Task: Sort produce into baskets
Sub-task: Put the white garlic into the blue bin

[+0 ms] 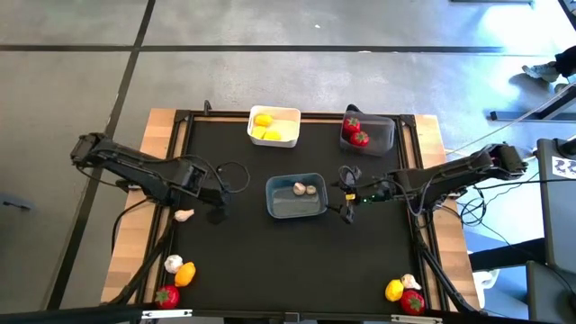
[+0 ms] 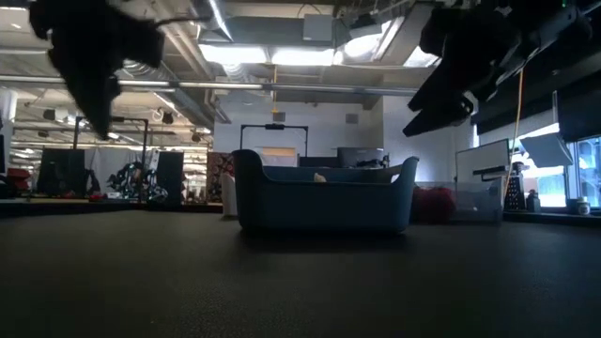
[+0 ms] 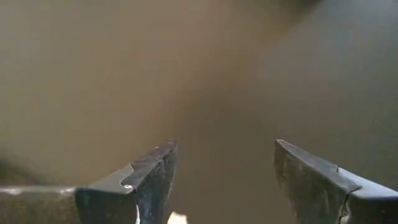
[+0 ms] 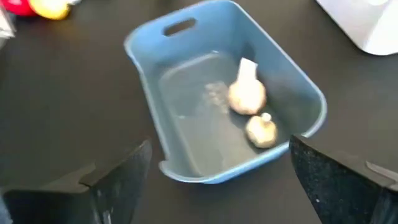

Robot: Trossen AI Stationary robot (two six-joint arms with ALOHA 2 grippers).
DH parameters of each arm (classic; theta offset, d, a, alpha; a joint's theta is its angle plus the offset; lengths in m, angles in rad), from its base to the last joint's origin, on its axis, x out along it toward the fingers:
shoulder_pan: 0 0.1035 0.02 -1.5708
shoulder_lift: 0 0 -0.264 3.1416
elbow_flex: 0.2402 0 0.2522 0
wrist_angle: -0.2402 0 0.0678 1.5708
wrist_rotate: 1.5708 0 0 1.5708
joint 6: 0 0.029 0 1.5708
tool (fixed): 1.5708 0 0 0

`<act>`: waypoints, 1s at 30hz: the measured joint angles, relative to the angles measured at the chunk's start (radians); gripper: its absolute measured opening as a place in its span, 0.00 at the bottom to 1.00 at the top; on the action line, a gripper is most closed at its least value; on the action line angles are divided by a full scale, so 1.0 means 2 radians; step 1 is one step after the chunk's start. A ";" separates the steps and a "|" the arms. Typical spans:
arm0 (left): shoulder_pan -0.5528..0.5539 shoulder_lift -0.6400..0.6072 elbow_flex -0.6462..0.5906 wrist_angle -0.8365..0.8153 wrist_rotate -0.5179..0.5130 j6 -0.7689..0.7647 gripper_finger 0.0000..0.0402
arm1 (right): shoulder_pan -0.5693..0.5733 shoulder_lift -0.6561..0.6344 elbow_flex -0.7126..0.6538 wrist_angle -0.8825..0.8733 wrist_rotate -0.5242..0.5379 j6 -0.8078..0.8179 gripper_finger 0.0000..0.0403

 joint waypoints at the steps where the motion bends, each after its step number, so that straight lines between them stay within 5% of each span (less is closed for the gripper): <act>1: 0.000 0.004 0.000 -0.018 0.000 -0.013 0.64 | 0.000 0.005 0.000 0.000 0.004 0.001 0.93; 8: 0.000 0.033 -0.002 -0.107 0.028 -0.082 0.64 | -0.001 0.034 0.000 0.001 0.013 0.002 0.93; 30: 0.049 0.086 -0.094 -0.053 0.169 -0.058 0.64 | -0.001 0.049 0.000 0.004 0.022 0.002 0.93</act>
